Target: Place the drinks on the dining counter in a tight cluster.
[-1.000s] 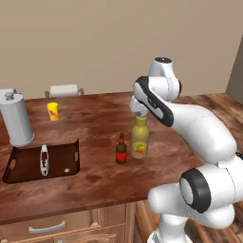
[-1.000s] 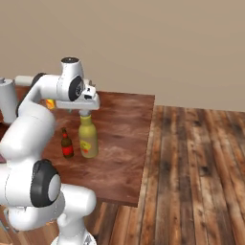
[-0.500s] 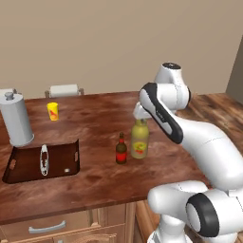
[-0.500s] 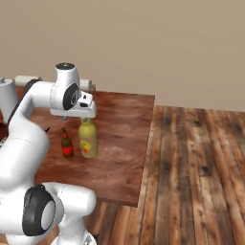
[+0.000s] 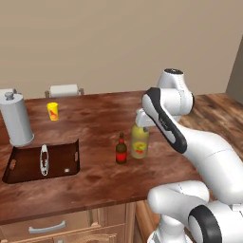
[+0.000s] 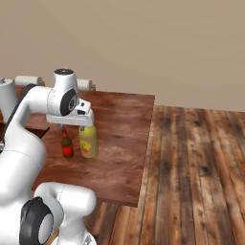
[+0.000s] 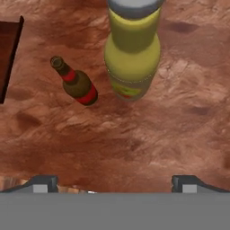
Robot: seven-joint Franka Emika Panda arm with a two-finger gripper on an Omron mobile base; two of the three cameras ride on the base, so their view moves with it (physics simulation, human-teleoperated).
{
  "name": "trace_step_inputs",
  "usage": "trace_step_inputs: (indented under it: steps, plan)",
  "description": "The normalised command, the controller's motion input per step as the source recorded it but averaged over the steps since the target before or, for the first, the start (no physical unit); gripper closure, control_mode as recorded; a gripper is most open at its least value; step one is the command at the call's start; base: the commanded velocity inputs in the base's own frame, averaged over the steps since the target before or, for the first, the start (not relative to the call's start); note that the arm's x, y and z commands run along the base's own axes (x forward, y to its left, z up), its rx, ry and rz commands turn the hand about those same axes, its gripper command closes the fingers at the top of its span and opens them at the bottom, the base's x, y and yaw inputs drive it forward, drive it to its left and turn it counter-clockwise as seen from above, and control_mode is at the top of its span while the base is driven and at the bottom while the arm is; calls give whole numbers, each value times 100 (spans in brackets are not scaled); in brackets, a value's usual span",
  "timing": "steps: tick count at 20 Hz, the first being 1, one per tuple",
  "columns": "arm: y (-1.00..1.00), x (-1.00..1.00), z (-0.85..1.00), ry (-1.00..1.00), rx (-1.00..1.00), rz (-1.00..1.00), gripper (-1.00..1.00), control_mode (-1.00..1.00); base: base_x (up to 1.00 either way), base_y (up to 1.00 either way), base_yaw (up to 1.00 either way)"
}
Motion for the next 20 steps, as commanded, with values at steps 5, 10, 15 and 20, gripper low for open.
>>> trace_step_inputs:
  steps: [5,10,15,20]
  plan:
    - [0,-23,-15,14,0,0,-100,-100,0,0,0]
    - [-1,-26,-19,9,0,0,-100,-100,0,0,0]
    - [0,-18,-14,10,0,-1,-100,-100,0,0,0]
    - [0,0,0,1,0,0,-100,-100,0,0,0]
